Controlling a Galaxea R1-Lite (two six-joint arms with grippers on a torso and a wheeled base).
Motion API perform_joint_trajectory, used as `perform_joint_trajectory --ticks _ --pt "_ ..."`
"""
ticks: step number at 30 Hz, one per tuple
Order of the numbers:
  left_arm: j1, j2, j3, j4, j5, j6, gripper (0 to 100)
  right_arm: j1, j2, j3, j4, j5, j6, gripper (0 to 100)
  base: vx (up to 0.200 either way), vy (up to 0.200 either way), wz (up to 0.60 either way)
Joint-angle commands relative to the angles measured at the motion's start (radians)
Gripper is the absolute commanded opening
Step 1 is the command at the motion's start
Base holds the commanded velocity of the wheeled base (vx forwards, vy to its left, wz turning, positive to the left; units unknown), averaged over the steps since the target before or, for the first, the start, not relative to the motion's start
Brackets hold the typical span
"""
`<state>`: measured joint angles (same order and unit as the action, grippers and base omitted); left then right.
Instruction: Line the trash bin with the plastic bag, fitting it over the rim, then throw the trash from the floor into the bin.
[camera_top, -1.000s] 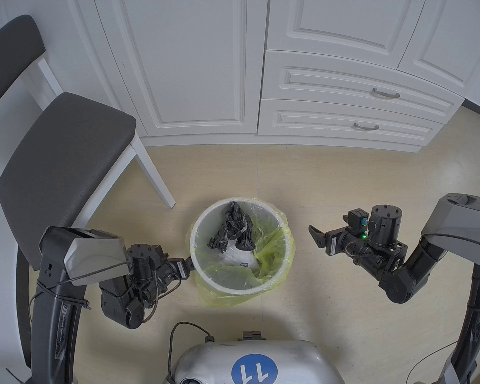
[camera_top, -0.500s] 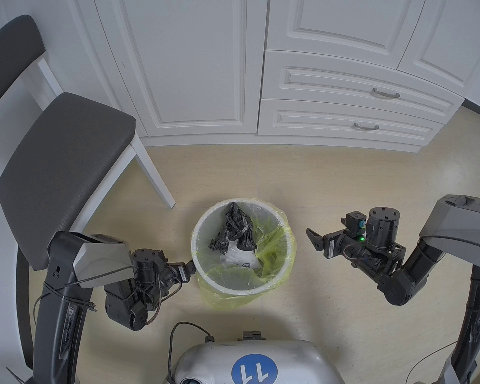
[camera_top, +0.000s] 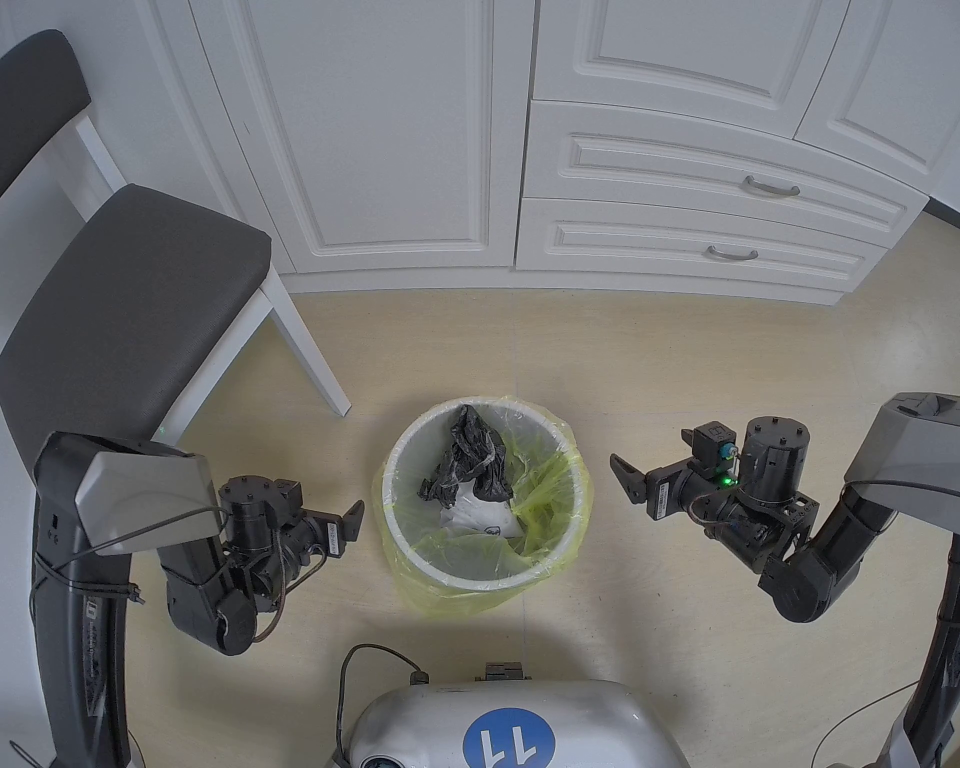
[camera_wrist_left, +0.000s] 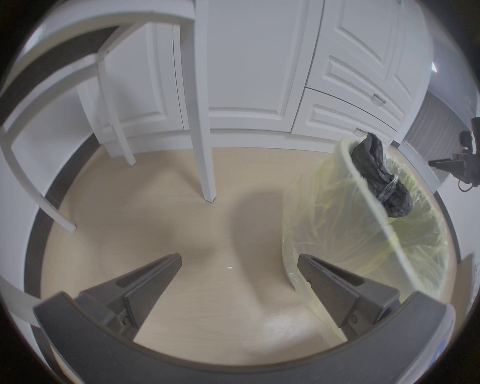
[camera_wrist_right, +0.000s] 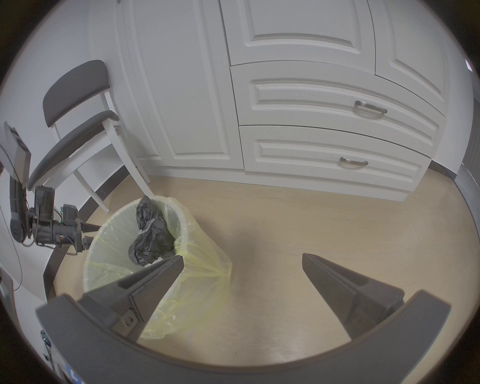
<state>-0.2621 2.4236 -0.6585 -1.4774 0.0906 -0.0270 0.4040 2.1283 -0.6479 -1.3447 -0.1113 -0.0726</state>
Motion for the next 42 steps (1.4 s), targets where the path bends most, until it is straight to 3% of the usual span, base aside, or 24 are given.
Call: perform_joint_trajectory --ticks 1,6,14,21,26,29,32,34,42 --pt "0.006 -0.146 0.088 -0.012 0.003 0.067 100 0.024 -0.008 0.03 -0.031 -0.016 -0.029 100 0.0 0.0 0.0" --pt "-0.031 -0.244 0.149 -0.055 0.003 0.122 100 0.025 0.012 0.053 -0.122 -0.057 -0.105 100 0.0 0.0 0.0" --pt "-0.069 -0.399 0.229 -0.055 -0.017 0.127 100 0.012 -0.014 0.09 -0.206 -0.097 -0.196 100 0.0 0.0 0.0" --pt "-0.078 -0.482 0.224 -0.055 -0.068 0.084 100 -0.113 0.016 0.062 -0.188 -0.108 -0.161 100 0.0 0.0 0.0" --pt "-0.104 -0.574 0.094 -0.012 -0.101 0.087 100 -0.214 -0.022 0.007 -0.172 -0.111 -0.154 100 0.0 0.0 0.0" --pt "-0.103 -0.706 -0.006 0.152 -0.101 0.085 100 -0.255 -0.136 -0.064 -0.019 -0.103 -0.15 100 0.0 0.0 0.0" --pt "-0.1 -0.782 -0.036 0.252 -0.095 0.084 100 -0.26 -0.179 -0.157 0.036 -0.099 -0.121 100 0.0 0.0 0.0" --pt "-0.094 -0.9 -0.096 0.414 -0.092 0.084 100 -0.264 -0.222 -0.325 0.093 -0.097 -0.058 100 0.0 0.0 0.0" --pt "-0.074 -1.13 -0.265 0.767 -0.08 0.096 100 -0.3 -0.424 -0.576 0.486 -0.073 -0.053 100 0.0 0.0 0.0"
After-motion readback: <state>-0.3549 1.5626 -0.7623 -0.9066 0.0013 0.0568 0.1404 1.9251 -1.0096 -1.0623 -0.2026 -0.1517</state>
